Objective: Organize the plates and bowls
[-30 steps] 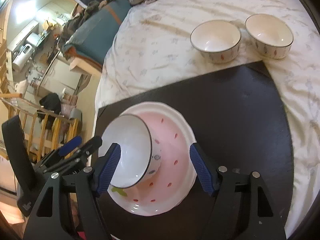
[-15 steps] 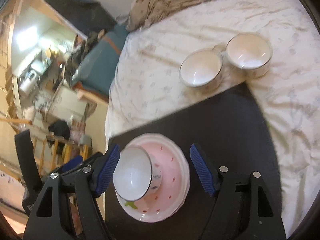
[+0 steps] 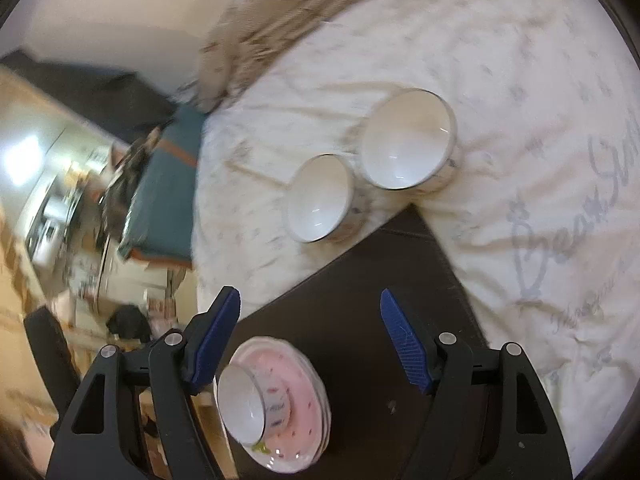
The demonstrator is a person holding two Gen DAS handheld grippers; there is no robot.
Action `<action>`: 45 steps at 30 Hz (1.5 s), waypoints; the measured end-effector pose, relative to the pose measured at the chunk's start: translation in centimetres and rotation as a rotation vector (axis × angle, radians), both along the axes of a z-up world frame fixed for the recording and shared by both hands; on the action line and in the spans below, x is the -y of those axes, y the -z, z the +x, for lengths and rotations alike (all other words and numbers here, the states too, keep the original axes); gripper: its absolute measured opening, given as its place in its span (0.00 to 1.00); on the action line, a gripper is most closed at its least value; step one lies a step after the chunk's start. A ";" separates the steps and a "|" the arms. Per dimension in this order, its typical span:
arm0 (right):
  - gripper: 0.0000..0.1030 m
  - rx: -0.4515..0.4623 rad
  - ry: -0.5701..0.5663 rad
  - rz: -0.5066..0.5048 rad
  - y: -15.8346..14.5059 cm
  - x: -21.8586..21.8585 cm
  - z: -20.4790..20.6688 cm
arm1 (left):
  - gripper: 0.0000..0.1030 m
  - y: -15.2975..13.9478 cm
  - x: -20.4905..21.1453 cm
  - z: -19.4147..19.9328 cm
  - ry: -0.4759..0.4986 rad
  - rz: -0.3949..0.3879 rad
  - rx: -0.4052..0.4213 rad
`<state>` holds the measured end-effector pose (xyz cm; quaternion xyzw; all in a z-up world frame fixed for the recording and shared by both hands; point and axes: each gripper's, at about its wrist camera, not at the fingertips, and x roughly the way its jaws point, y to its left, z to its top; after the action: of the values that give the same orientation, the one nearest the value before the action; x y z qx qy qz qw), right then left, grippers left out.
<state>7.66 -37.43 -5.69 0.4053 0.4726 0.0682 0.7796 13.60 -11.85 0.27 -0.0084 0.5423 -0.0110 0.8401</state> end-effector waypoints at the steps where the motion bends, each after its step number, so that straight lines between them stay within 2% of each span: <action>1: 0.73 -0.026 0.015 0.029 0.8 0.4 0.5 | 0.81 0.4 0.3 0.8 -0.005 -0.003 -0.007; 4: 0.73 -0.074 0.044 0.096 2.5 1.3 1.6 | 0.77 1.5 0.9 2.8 -0.012 0.004 -0.025; 8: 0.72 -0.095 0.008 0.032 3.2 0.6 4.0 | 0.70 4.3 1.6 5.9 -0.018 -0.051 -0.107; 9: 0.72 -0.100 -0.001 0.017 3.4 0.3 4.7 | 0.65 4.8 1.9 6.4 -0.015 -0.052 -0.123; 14: 0.64 -0.131 -0.036 -0.032 4.9 -1.0 7.9 | 0.61 7.6 3.3 9.2 -0.022 -0.013 -0.157; 18: 0.54 -0.155 -0.005 0.072 7.2 -1.2 9.1 | 0.49 9.7 4.1 11.1 -0.019 -0.030 -0.196; 21: 0.44 -0.183 -0.006 0.079 8.5 -1.5 9.6 | 0.48 11.1 4.6 12.1 -0.013 -0.037 -0.219; 24: 0.43 -0.196 -0.019 0.064 9.1 -1.6 10.1 | 0.48 12.2 5.6 12.5 0.016 0.012 -0.230; 27: 0.43 -0.204 -0.029 0.037 9.5 -1.6 10.9 | 0.48 13.2 6.6 12.6 0.057 0.024 -0.242; 29: 0.42 -0.211 -0.039 0.020 9.9 -1.9 11.4 | 0.42 13.7 7.0 12.8 0.074 0.029 -0.245; 33: 0.35 -0.234 -0.065 -0.009 10.8 -2.4 11.9 | 0.19 15.0 7.6 13.2 0.119 0.022 -0.283; 36: 0.24 -0.223 -0.062 -0.016 10.9 -2.2 11.9 | 0.11 15.6 8.1 13.1 0.148 0.017 -0.296; 37: 0.17 -0.213 -0.066 -0.022 10.8 -2.2 11.9 | 0.11 15.6 8.1 13.1 0.147 0.024 -0.297; 38: 0.15 -0.205 -0.077 -0.029 10.7 -2.3 12.0 | 0.11 15.6 8.2 13.1 0.149 0.029 -0.291; 45: 0.15 -0.189 -0.099 -0.049 10.3 -2.6 12.0 | 0.13 14.0 9.3 11.8 0.170 0.078 -0.271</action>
<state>19.63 -34.85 -16.03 0.3669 0.5650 0.0565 0.7369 25.36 -21.11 -13.70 0.0684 0.6494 -0.0596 0.7550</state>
